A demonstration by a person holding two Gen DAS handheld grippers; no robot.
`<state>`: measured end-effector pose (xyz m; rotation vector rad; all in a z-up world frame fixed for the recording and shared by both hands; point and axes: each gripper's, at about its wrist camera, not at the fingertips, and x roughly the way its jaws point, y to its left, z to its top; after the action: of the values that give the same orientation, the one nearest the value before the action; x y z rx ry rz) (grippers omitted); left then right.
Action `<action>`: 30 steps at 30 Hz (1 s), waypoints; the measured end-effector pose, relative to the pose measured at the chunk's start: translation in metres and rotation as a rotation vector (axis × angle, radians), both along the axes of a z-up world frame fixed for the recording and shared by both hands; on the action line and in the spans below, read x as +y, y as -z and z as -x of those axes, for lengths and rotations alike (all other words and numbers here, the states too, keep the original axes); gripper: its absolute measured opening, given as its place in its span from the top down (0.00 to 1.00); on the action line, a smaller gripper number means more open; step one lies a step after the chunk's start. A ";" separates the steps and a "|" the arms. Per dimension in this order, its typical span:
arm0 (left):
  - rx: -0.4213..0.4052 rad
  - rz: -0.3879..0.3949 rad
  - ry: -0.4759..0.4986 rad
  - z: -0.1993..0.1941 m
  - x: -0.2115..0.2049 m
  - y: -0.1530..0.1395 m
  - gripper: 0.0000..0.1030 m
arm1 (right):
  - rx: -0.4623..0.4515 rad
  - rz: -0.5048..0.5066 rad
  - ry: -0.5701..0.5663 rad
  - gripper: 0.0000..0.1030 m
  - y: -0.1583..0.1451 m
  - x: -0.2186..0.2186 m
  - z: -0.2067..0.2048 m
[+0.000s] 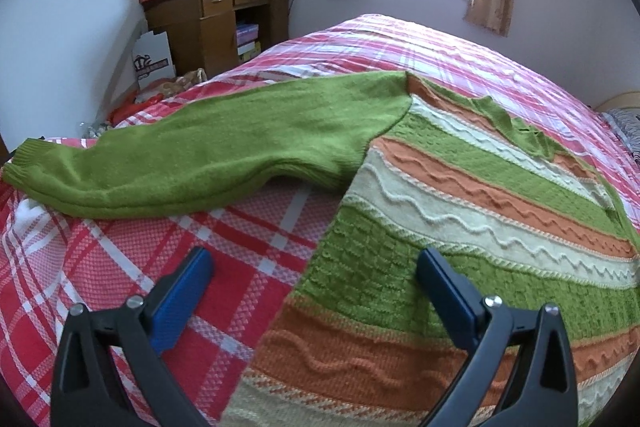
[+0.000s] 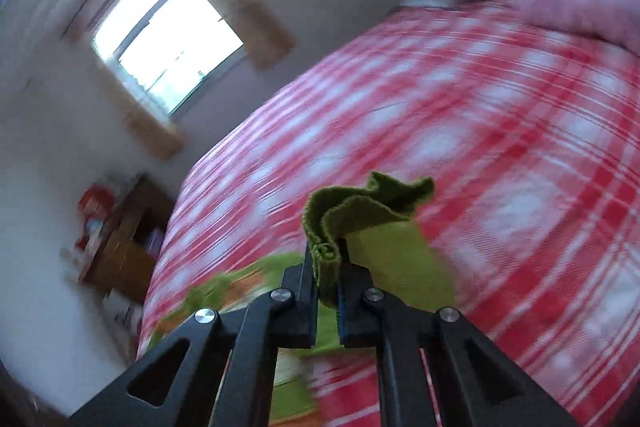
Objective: Fold small clothes
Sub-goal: 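Grasp the sleeve cuff with the right gripper and lift it, then carry the sleeve across the sweater body with the right gripper and release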
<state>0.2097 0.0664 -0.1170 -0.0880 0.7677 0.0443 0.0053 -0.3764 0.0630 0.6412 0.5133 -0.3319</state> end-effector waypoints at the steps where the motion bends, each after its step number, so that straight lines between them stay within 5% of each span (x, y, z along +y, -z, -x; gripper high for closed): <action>1: -0.002 0.002 0.001 0.000 0.000 0.000 0.00 | 0.009 0.021 -0.045 0.94 -0.002 0.021 -0.015; 7: -0.024 0.030 0.009 0.004 0.005 0.000 0.00 | 0.047 0.138 -0.302 0.94 0.008 0.153 -0.097; 14: -0.047 0.066 0.016 0.006 0.009 0.000 0.00 | 0.127 0.172 -0.479 0.94 0.065 0.273 -0.177; 21: -0.068 0.095 0.023 0.007 0.013 0.001 0.00 | 0.207 0.179 -0.560 0.94 0.119 0.324 -0.231; 30: -0.071 0.110 0.016 0.008 0.015 0.003 0.00 | 0.191 0.154 -0.618 0.94 0.129 0.350 -0.246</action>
<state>0.2021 0.0818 -0.1197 -0.1864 0.7000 -0.0165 0.2514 -0.0263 -0.0655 0.2783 0.8297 0.1535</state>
